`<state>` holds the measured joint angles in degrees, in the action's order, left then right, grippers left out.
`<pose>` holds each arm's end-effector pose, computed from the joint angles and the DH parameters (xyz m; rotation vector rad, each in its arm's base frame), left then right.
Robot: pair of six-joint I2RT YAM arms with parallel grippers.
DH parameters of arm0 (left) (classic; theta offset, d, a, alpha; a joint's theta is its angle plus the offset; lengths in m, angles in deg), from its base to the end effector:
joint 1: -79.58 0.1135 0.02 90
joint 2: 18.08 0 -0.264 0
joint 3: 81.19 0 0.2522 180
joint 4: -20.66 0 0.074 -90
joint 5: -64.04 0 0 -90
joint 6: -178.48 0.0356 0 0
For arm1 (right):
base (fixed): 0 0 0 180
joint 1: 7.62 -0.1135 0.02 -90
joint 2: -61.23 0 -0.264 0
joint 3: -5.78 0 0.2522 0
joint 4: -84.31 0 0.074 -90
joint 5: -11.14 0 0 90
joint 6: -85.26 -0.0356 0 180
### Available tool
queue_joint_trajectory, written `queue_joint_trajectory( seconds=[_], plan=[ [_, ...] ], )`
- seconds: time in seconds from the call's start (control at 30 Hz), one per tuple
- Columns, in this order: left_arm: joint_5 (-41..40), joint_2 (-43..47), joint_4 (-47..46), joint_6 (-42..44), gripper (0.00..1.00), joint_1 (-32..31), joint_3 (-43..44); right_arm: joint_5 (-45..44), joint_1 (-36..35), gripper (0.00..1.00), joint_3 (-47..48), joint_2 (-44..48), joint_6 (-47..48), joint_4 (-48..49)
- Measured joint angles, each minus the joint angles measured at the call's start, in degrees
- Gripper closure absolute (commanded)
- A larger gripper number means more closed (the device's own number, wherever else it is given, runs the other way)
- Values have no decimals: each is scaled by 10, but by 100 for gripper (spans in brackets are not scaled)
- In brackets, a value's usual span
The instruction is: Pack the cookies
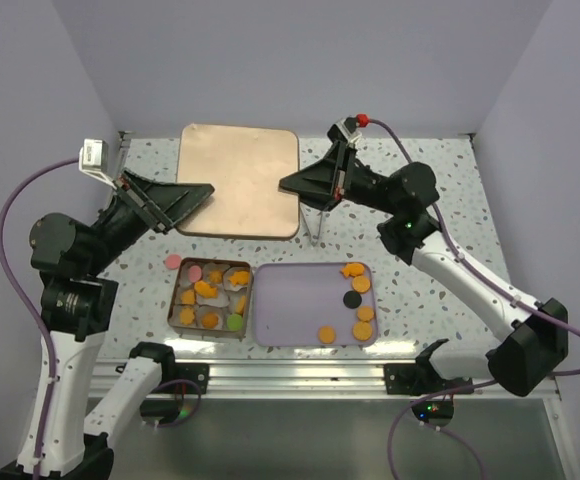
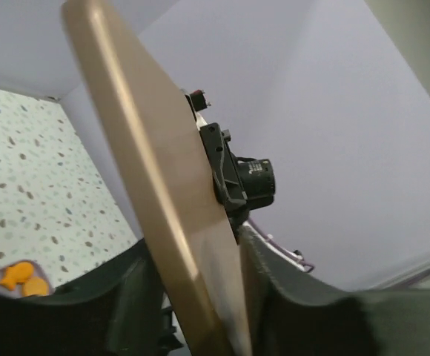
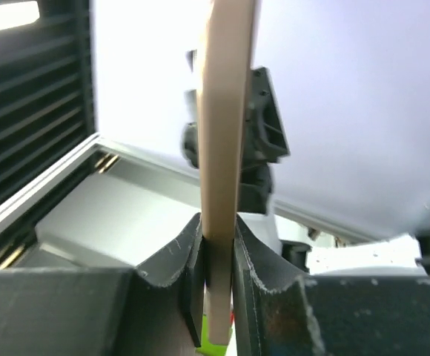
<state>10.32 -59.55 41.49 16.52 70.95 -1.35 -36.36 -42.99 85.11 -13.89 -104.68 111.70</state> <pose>0.1133 -0.0385 0.4758 -0.1991 1.4974 -1.5618 0.2218 0.1870 0.4397 -0.0709 1.5936 2.3606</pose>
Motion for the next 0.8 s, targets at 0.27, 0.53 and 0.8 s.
queue_joint_trajectory(
  seconds=[0.27,0.53,0.8],
  plan=[
    [-28,12,138,86,4,3,4,-4,-14,100,-40,31,68,-176],
    [-149,-9,398,208,0,3,56,-70,-34,100,-150,68,80,-212],
    [-304,-9,557,274,0,3,63,-151,-95,100,-220,55,103,-225]
  ],
)
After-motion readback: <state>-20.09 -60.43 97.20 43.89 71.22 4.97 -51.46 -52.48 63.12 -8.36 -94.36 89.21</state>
